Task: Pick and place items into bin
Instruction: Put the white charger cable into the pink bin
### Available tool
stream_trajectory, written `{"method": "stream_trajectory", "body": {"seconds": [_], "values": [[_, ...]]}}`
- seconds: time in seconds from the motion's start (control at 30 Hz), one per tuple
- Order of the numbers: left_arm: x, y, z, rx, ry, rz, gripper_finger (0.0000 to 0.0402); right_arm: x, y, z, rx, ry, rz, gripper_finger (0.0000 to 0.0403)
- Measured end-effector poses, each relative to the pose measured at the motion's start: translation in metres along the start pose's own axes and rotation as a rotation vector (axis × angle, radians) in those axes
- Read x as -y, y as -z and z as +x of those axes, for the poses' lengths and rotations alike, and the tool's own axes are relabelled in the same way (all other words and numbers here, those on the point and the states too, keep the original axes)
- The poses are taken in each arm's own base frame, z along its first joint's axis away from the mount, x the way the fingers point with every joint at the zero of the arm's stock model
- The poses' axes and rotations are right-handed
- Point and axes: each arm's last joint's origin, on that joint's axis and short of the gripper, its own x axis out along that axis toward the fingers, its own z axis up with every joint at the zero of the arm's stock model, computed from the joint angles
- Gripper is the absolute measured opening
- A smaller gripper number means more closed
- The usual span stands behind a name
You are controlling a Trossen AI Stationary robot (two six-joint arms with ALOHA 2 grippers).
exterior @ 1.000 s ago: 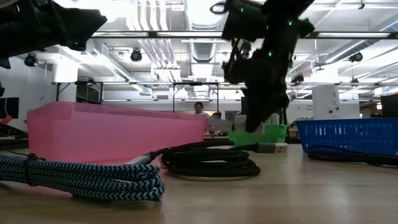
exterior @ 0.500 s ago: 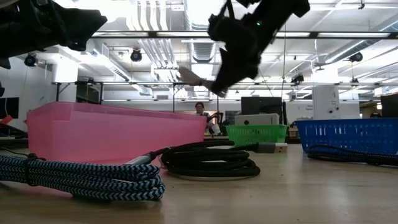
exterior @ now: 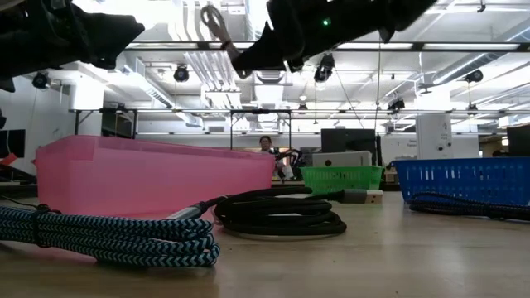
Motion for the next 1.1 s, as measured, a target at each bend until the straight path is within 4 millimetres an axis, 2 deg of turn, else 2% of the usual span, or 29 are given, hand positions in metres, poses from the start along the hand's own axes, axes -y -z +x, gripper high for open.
{"method": "stream_trajectory", "body": {"seconds": [0.2,0.33,0.6,0.87,1.1], "values": [[0.000,0.000,0.000,-0.004,0.001,-0.001,0.0145,0.004,0.012,-0.007,0.216,-0.078,-0.033,0.0018],[0.000,0.000,0.000,-0.001,0.000,-0.005,0.0145,0.016,0.024,-0.010,0.298,-0.156,-0.036,0.0018],[0.000,0.002,0.001,-0.015,0.004,-0.008,0.0145,0.040,0.049,-0.011,0.258,-0.244,-0.020,0.0018],[0.000,0.000,0.006,0.003,-0.001,0.042,0.0145,0.054,0.053,-0.009,0.257,-0.227,-0.044,0.0018],[-0.003,-0.015,0.025,0.012,-0.003,0.019,0.0145,0.060,0.052,-0.008,0.276,-0.262,-0.066,0.0018]]}}
